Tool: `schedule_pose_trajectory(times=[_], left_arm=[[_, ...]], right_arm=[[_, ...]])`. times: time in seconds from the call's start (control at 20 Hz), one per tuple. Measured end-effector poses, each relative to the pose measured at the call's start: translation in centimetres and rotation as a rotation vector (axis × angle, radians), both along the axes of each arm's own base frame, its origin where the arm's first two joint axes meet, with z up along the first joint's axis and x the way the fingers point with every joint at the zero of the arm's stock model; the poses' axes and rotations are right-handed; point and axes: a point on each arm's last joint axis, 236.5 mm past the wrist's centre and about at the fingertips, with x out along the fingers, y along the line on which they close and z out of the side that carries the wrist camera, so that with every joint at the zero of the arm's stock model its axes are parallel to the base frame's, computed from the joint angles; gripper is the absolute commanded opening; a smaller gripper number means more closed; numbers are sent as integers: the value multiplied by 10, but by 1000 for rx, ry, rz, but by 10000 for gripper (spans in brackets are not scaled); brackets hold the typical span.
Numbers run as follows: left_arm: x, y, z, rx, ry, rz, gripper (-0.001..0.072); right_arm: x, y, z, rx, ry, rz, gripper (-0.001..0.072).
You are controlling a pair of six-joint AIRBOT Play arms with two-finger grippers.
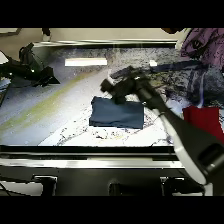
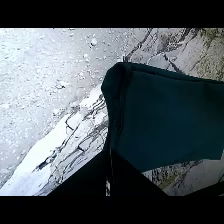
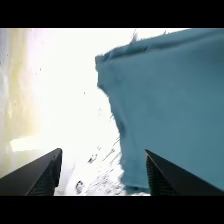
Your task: Fold the clothes and pants, and hang the long-sleeved shirts on hangers.
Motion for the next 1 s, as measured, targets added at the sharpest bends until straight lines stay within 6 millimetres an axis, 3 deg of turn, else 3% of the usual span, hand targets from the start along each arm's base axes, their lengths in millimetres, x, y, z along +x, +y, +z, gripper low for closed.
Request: schedule_pose_trajectory(times=[0.1, 0.2, 0.35, 0.45, 0.6, 0.8, 1.0], left_arm=[[0, 0, 0, 0, 0, 0, 20], [0, 0, 0, 0, 0, 0, 20], [0, 0, 0, 0, 0, 1, 20], [0, 0, 0, 0, 1, 1, 20], [0, 0, 0, -1, 1, 1, 20], [0, 0, 0, -1, 1, 1, 20], [0, 0, 0, -1, 1, 1, 20]], right_arm=[[11, -59, 18, -62, -31, -6, 551], [14, -129, 22, -144, -18, -8, 552], [3, -215, 1, -183, 63, -10, 551], [-12, -246, -26, -122, 128, 2, 547], [-35, -256, -73, 3, 200, 56, 511], [-52, -231, -125, 127, 229, 142, 505], [-56, -199, -160, 182, 236, 207, 472]])
